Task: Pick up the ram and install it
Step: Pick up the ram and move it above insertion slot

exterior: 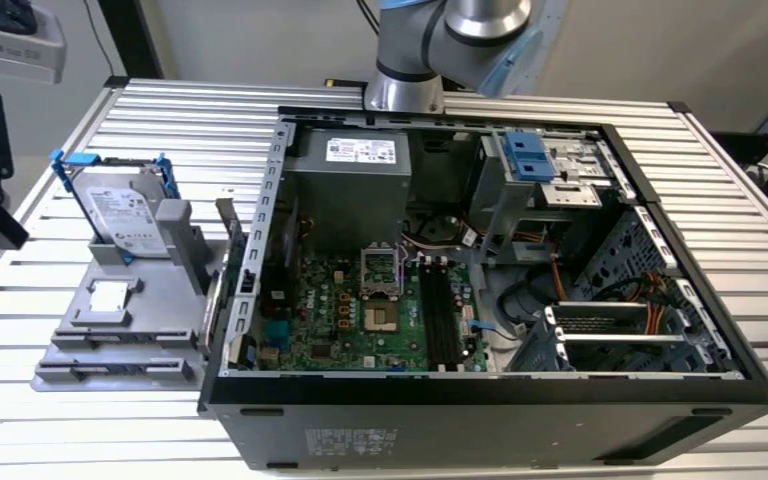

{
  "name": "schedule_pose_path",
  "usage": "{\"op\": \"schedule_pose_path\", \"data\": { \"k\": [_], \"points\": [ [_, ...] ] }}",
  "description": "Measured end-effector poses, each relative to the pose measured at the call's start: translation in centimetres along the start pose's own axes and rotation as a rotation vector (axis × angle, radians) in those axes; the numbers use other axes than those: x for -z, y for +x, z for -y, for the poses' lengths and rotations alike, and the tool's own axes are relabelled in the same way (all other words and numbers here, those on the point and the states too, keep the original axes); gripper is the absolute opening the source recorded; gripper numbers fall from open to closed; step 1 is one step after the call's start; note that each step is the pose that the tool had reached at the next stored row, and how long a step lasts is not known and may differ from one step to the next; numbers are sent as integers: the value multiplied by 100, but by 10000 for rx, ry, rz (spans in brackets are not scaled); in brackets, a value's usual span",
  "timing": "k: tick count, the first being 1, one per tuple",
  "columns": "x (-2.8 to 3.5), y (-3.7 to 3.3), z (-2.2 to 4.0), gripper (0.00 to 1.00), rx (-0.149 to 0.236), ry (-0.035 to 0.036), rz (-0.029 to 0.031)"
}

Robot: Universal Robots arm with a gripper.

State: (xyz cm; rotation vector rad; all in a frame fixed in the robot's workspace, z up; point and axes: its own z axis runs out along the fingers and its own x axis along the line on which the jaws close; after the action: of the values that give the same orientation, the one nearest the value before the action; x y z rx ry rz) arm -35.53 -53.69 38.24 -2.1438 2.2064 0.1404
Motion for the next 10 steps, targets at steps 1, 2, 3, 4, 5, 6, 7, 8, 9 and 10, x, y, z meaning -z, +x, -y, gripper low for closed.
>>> {"op": "schedule_pose_path", "data": {
  "k": [1,2,3,4,5,6,7,8,9,10],
  "points": [
    [0,0,6,0,108,-12,-2],
    [-1,0,11,0,234,-25,-5],
    [-1,-1,15,0,362,-39,-7],
    [-1,-1,17,0,488,-53,-11],
    [-2,-1,19,0,628,-68,-13],
    [-2,0,22,0,768,-82,-16],
    [-2,0,24,0,901,-95,-20],
    [-2,0,25,0,1029,-106,-22],
    [-2,0,25,0,1073,-111,-24],
    [-1,0,25,0,1096,-115,-25]
  ]
}}
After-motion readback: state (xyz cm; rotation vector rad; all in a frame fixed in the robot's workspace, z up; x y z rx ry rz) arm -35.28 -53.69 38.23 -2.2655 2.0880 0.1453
